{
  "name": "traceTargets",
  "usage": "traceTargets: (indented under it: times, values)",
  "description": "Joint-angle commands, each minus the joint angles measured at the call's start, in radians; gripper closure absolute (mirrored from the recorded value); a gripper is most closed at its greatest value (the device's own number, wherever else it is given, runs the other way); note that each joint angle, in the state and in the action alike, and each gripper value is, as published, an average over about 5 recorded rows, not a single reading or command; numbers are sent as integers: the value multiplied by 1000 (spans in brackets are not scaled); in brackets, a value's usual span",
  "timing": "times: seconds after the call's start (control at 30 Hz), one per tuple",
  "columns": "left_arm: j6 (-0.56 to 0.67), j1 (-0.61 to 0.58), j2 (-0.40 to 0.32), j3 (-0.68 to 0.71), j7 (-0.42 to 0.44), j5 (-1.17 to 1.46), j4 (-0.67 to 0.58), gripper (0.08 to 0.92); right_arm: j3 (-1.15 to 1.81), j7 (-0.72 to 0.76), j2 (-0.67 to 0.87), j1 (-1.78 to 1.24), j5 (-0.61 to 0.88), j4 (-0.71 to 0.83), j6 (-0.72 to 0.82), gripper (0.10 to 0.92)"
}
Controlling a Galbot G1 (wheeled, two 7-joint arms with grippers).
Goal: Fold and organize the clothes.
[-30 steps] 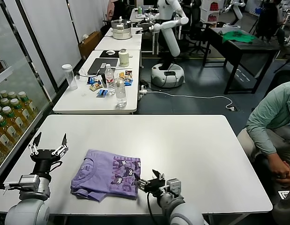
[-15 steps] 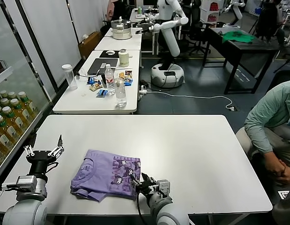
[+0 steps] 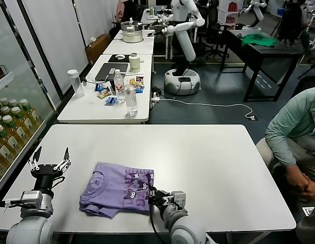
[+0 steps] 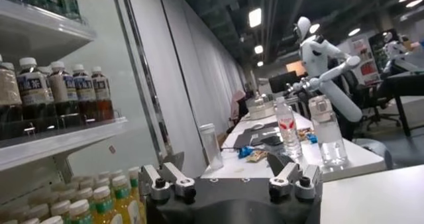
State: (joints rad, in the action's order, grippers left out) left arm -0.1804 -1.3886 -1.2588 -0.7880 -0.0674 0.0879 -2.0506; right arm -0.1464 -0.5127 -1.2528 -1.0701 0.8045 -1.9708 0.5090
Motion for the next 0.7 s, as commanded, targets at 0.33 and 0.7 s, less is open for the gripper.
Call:
traceTargets:
  times: [0.33,0.7]
  values:
    - [19,27,-44,82,11,-29,63,177,583,304,314,-212,-72,-191,56,914]
    - [74,9,-79,110,39,-55,68,177,587,432,262,-261,-494,-186,17,797]
